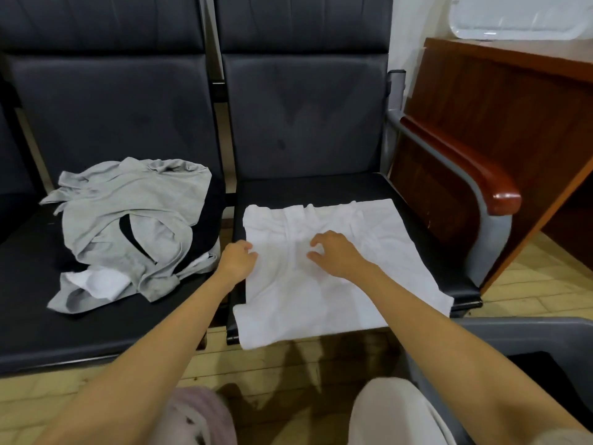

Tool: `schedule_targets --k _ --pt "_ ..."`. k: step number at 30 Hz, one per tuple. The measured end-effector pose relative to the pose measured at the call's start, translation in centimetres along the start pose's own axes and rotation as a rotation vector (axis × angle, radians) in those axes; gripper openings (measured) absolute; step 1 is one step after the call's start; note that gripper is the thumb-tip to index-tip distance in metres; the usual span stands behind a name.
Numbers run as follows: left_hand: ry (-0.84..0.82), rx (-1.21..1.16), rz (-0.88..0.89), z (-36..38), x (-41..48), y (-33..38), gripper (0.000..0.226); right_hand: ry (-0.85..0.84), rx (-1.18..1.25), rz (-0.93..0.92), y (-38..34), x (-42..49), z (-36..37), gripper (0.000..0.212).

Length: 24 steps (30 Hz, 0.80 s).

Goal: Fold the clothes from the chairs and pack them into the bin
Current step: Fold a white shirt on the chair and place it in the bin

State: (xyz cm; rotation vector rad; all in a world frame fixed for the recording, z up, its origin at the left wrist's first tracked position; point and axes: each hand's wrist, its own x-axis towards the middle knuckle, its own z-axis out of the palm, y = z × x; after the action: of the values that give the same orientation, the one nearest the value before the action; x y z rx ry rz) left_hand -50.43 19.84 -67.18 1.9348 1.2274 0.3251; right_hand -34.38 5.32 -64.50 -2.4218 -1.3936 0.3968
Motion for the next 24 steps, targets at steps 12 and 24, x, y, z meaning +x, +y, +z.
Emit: schedule_targets --k 12,24 --pt "0.162 0.096 -0.109 -0.3 14.3 1.2 0.042 -0.042 -0.164 -0.018 3.2 8.8 4.9 0.057" --pt "-0.094 0.122 -0.16 -0.7 2.4 0.2 0.092 -0.055 -0.209 0.012 2.7 9.9 4.5 0.06"
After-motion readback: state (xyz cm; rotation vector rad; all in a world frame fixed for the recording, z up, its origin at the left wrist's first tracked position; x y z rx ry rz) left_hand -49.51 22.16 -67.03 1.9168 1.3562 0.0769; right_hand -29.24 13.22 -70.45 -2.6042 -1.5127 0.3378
